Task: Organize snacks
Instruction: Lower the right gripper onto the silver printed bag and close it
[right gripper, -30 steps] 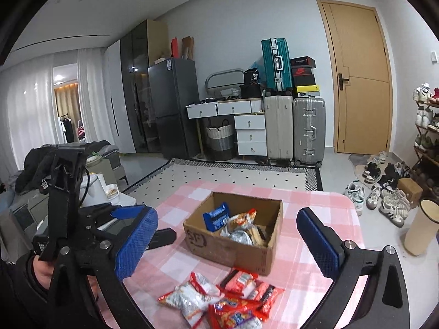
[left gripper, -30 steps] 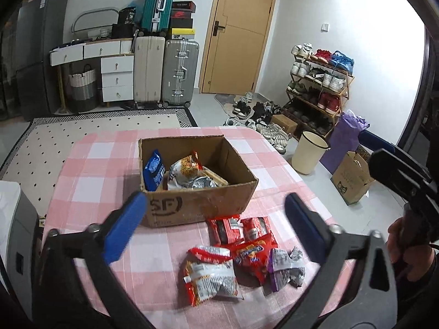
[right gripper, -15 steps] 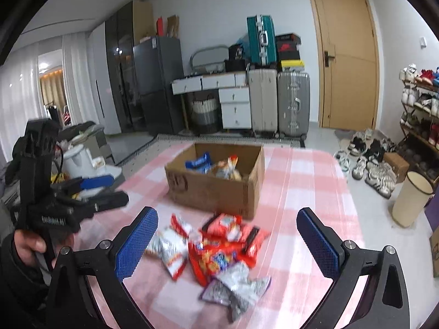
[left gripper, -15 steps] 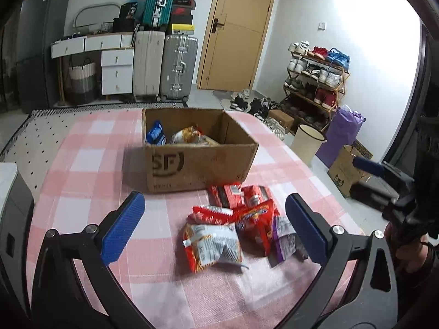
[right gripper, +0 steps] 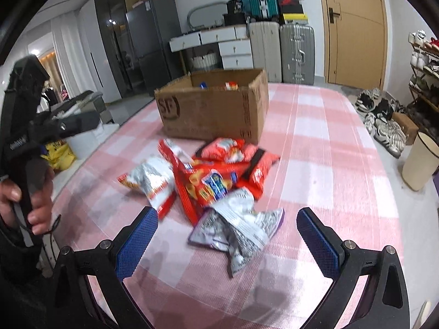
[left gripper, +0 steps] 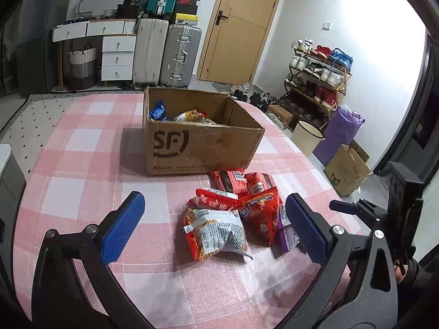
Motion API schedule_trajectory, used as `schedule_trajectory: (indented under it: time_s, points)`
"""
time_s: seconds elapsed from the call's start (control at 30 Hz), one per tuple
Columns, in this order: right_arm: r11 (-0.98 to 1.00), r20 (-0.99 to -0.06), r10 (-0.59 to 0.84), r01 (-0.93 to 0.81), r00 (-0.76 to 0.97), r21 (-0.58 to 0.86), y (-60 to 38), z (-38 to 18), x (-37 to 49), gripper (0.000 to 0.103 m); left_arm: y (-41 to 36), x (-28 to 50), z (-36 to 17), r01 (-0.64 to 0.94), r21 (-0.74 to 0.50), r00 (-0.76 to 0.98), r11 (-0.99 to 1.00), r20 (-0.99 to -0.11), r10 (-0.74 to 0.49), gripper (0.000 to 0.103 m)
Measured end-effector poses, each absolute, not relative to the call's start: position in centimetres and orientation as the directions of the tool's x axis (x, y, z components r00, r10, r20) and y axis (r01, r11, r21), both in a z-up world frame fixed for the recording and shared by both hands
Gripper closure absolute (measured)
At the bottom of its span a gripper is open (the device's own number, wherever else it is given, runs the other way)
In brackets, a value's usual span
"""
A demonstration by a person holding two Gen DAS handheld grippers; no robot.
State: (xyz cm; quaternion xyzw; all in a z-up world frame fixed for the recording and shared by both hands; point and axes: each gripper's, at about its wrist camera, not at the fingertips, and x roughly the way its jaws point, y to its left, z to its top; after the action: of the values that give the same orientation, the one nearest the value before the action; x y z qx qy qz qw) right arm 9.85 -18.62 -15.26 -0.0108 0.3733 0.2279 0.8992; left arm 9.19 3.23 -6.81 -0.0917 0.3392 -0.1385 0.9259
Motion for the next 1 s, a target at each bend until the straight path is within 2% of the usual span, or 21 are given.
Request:
schedule_trajectory:
  time_s: [0.33, 0.6, 0.7, 0.73, 0.77, 0.83, 0.87, 0.93, 1.0]
  points:
    - [0.901, -0.735, 0.405, -0.376, 0.544, 0.218, -19.3, -18.6, 12.0, 0.001, 3.4, 9.4, -9.4, 0.189, -0.273, 0.706, 0.943, -0.629, -0.324, 0.001]
    - [0.883, -0.741, 0.458, -0.350, 0.492, 0.313, -19.3, -19.9, 14.1, 0.002, 3.7, 9.4, -10.1, 0.183, -0.279, 0.699, 0.943, -0.638, -0.324, 0.001]
    - [0.884, -0.748, 0.458, -0.330, 0.479, 0.330, -19.4, -20.4, 14.6, 0.011, 3.9, 9.6, -10.4, 0.176, -0.284, 0.694, 0.943, -0.644, -0.323, 0.001]
    - [0.886, -0.747, 0.456, -0.330, 0.484, 0.327, -19.4, -20.4, 14.6, 0.019, 3.9, 9.6, -10.5, 0.172, -0.284, 0.694, 0.943, -0.645, -0.321, 0.001]
    - [0.886, -0.748, 0.456, -0.329, 0.482, 0.327, -19.4, -20.4, 14.7, 0.021, 4.0, 9.5, -10.5, 0.170, -0.285, 0.695, 0.943, -0.644, -0.320, 0.001]
    - [0.871, -0.739, 0.483, -0.342, 0.469, 0.352, -19.4, -20.4, 14.6, 0.040, 4.0, 9.6, -10.6, 0.167, -0.287, 0.695, 0.943, -0.644, -0.319, 0.001]
    - [0.873, -0.743, 0.478, -0.345, 0.468, 0.344, -19.3, -20.5, 14.5, 0.043, 4.1, 9.4, -10.6, 0.165, -0.286, 0.696, 0.944, -0.644, -0.317, 0.001]
    - [0.881, -0.747, 0.461, -0.345, 0.478, 0.323, -19.1, -20.6, 14.2, 0.055, 4.2, 9.4, -10.6, 0.164, -0.287, 0.696, 0.944, -0.645, -0.317, 0.001]
    - [0.880, -0.742, 0.467, -0.339, 0.481, 0.334, -19.3, -20.6, 14.1, 0.056, 4.2, 9.3, -10.5, 0.162, -0.287, 0.697, 0.944, -0.644, -0.316, 0.001]
